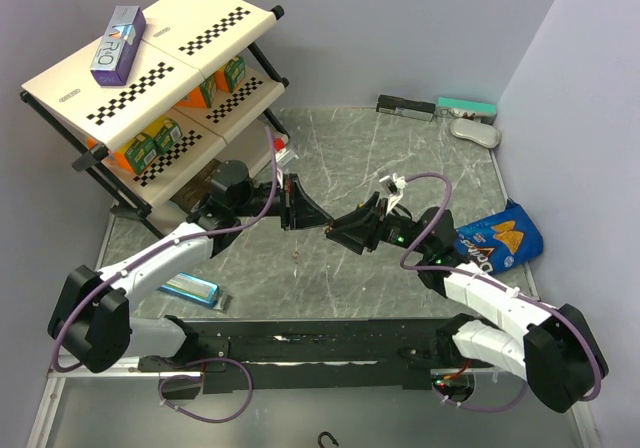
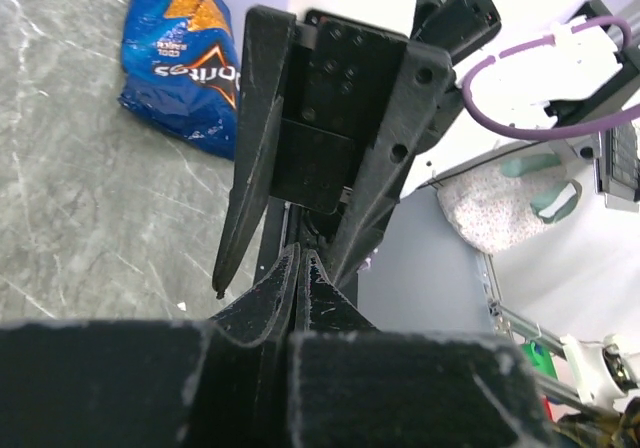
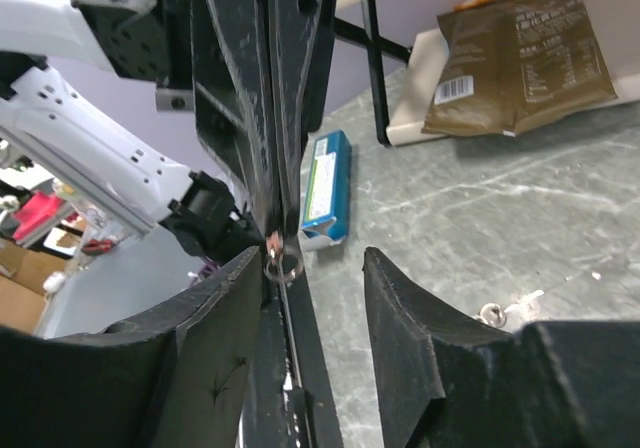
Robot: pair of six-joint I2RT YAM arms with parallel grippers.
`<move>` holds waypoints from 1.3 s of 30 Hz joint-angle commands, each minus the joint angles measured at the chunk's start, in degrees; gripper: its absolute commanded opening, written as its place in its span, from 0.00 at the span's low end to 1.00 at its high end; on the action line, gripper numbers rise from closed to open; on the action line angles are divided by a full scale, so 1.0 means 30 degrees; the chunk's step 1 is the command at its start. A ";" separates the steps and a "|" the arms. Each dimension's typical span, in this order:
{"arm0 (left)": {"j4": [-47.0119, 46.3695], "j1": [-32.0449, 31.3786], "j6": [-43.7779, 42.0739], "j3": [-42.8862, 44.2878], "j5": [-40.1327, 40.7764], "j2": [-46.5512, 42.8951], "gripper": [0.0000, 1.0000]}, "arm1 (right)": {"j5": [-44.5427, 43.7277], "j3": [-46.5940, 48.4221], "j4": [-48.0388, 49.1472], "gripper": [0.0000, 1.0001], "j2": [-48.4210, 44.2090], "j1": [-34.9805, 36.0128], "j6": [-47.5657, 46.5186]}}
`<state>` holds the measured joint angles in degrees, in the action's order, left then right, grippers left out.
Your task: Unlock with the key
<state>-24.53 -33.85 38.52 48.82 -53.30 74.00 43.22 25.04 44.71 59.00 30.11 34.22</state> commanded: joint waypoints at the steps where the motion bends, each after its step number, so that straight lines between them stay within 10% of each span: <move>1: -0.0582 -0.0173 -0.0653 0.0134 -0.0749 0.0061 0.01 | 0.0534 0.0150 0.2382 0.51 0.0254 -0.0016 0.0811; 21: -0.0962 -0.0730 -0.0390 0.0046 -0.0955 0.0500 0.01 | 0.0095 0.0004 0.3261 0.32 0.0986 0.0305 0.1074; 27: -0.0875 -0.0818 -0.0331 0.0162 -0.0926 0.0588 0.02 | 0.0036 -0.0113 0.3613 0.00 0.1162 0.0277 0.1338; 30: -0.0933 -0.0788 0.0078 0.0280 -0.0662 0.0734 0.37 | -0.0168 -0.0230 0.3555 0.00 0.1163 0.0277 0.1280; 39: -0.0789 -0.0526 0.0431 -0.0041 0.1034 -0.0112 0.80 | -0.0812 -0.0348 0.2560 0.00 0.0694 0.0277 0.0636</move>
<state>-26.68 -35.73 40.71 48.75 -53.41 75.94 42.39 23.92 51.29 62.39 30.92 37.63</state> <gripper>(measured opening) 0.772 0.007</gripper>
